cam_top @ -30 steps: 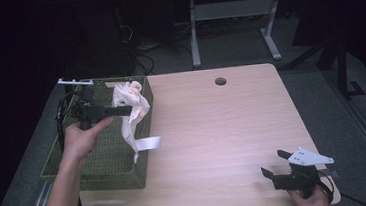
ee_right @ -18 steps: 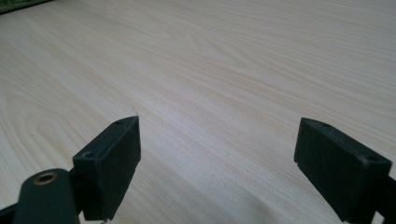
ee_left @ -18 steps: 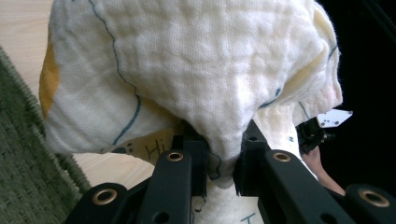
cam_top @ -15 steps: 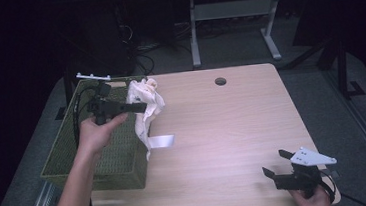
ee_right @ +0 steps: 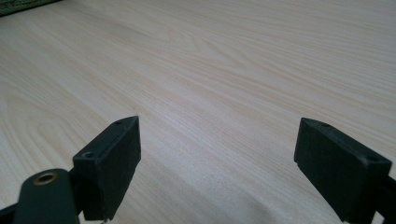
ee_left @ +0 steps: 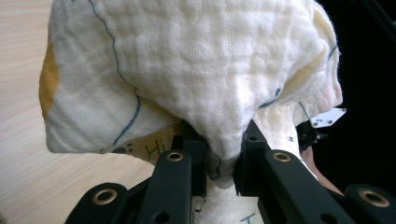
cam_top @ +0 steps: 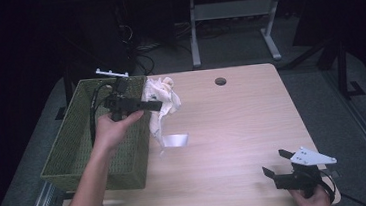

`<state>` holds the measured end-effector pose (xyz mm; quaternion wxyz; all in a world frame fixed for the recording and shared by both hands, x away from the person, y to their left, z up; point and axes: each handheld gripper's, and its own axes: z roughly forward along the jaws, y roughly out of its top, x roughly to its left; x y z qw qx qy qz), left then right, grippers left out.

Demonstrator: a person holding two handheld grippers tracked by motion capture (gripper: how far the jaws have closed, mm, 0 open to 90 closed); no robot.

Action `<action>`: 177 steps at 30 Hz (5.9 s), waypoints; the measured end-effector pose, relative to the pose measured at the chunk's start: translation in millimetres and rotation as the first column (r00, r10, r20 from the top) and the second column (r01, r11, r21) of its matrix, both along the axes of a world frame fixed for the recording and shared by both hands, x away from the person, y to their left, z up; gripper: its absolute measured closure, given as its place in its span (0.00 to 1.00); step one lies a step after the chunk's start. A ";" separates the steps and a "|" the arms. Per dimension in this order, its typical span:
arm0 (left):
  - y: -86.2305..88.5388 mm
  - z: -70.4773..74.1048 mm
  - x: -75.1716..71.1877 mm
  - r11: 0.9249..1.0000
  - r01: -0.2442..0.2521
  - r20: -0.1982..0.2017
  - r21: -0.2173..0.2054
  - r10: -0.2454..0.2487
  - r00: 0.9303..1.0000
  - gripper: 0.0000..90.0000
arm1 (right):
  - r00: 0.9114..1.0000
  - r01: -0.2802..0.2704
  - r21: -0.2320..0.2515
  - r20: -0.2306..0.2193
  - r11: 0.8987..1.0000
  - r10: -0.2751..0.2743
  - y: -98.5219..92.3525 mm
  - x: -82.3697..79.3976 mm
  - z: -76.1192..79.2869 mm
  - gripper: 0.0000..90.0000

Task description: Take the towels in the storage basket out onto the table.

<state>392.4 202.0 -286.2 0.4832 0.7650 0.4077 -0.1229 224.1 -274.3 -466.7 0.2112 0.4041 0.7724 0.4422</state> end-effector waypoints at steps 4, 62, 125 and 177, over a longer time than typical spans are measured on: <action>-18.3 -3.0 3.2 1.000 0.022 -0.006 -0.004 -0.022 1.000 0.86 | 1.000 0.003 0.004 -0.001 1.000 -0.003 -0.2 -0.7 0.6 0.16; -157.9 -91.1 12.7 0.959 -0.033 0.096 0.280 0.006 0.995 0.85 | 1.000 0.020 0.002 -0.004 1.000 -0.020 -2.8 -0.1 1.1 0.16; -176.1 -116.3 -6.8 0.897 -0.058 0.206 0.438 -0.037 0.978 0.53 | 0.999 0.036 0.002 -0.015 0.999 -0.036 -3.2 0.8 0.8 0.16; -128.1 -110.2 -62.4 0.931 -0.061 0.297 0.361 -0.053 0.953 0.31 | 0.998 0.052 -0.017 -0.020 0.999 -0.052 -4.1 0.6 -0.6 0.16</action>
